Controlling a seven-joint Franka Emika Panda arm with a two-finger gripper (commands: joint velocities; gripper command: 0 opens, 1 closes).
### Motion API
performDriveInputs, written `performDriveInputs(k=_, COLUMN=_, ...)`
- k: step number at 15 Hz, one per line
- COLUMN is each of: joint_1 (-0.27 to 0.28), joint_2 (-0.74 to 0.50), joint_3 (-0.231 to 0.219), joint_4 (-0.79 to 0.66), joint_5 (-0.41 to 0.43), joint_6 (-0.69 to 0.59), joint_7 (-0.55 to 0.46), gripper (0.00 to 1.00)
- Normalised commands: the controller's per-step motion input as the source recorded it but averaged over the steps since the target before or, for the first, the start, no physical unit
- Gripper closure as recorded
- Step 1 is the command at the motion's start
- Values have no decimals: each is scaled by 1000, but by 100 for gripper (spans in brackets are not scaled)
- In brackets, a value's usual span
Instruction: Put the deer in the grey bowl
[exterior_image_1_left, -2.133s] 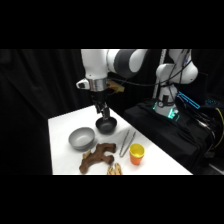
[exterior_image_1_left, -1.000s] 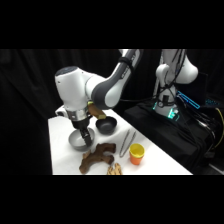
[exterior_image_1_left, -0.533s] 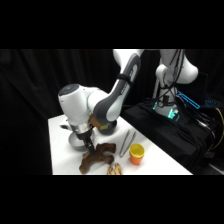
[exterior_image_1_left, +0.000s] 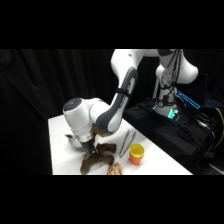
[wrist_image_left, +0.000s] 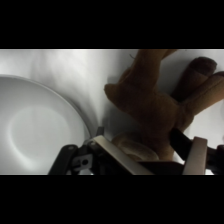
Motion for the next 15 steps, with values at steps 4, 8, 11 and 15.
performDriveInputs(k=4, joint_1=-7, joint_2=163, joint_3=19, joint_4=195, joint_5=93, joint_6=-8, joint_7=4, gripper=26)
performDriveInputs(k=8, joint_1=-27, joint_2=140, joint_3=19, joint_4=191, joint_5=98, joint_6=-48, joint_7=6, gripper=60)
performDriveInputs(k=11, joint_1=-31, joint_2=111, joint_3=12, joint_4=202, joint_5=82, joint_6=-94, joint_7=11, gripper=85)
performDriveInputs(k=15, joint_1=-16, joint_2=41, joint_3=1, joint_4=187, joint_5=73, joint_6=-147, joint_7=31, gripper=97)
